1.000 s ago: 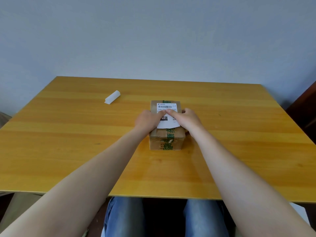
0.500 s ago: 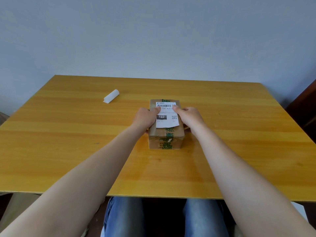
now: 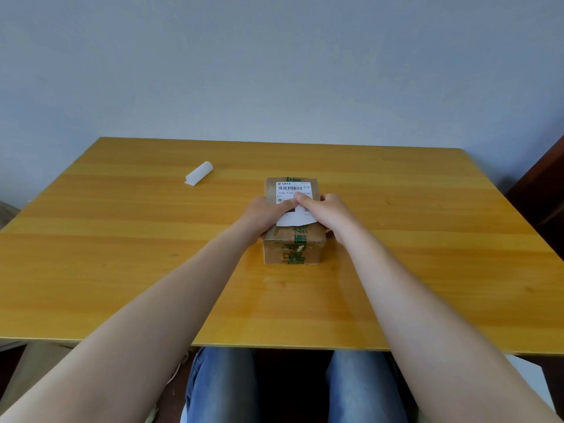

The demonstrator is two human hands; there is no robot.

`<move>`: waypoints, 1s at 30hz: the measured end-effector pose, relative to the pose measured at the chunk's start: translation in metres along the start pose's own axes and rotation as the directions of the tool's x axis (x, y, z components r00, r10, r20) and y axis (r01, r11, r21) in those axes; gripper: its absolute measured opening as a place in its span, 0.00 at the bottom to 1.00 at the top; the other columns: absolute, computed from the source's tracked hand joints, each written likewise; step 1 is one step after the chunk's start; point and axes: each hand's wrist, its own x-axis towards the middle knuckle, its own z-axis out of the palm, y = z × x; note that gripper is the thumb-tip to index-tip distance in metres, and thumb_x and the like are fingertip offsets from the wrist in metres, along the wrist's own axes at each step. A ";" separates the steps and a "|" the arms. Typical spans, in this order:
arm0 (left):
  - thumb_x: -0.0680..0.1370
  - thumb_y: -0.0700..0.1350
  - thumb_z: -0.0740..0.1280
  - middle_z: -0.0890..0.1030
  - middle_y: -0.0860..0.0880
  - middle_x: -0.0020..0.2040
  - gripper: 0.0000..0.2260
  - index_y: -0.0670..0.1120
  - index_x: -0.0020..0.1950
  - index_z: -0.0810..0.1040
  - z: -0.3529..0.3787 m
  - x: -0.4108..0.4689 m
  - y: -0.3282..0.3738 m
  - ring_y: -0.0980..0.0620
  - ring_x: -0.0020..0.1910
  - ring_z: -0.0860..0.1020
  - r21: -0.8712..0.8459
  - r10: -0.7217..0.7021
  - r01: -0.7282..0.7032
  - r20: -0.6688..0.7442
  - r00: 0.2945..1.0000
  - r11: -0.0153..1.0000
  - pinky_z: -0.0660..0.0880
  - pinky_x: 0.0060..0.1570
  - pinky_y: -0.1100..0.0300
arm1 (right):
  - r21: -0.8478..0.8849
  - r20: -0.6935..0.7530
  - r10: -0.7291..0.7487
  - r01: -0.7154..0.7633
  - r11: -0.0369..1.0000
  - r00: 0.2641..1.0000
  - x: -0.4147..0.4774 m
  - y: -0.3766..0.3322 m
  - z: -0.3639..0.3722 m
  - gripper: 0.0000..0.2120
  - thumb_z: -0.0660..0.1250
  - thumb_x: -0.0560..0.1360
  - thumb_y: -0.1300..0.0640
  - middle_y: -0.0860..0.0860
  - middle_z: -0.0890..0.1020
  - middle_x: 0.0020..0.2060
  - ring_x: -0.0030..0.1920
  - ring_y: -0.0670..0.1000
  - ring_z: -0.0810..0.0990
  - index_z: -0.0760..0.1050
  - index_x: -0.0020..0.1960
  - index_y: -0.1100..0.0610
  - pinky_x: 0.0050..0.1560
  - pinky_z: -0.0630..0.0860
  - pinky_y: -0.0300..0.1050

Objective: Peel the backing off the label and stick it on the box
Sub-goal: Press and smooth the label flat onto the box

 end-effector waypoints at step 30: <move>0.76 0.59 0.74 0.86 0.47 0.47 0.17 0.46 0.53 0.80 -0.017 0.052 0.033 0.44 0.47 0.86 0.035 -0.052 0.055 -0.089 0.995 0.998 0.83 0.52 0.45 | 0.007 -0.007 -0.034 0.034 0.999 0.999 0.046 -0.034 -0.004 0.23 0.75 0.77 0.39 0.48 0.87 0.52 0.46 0.50 0.86 0.77 0.66 0.48 0.35 0.78 0.46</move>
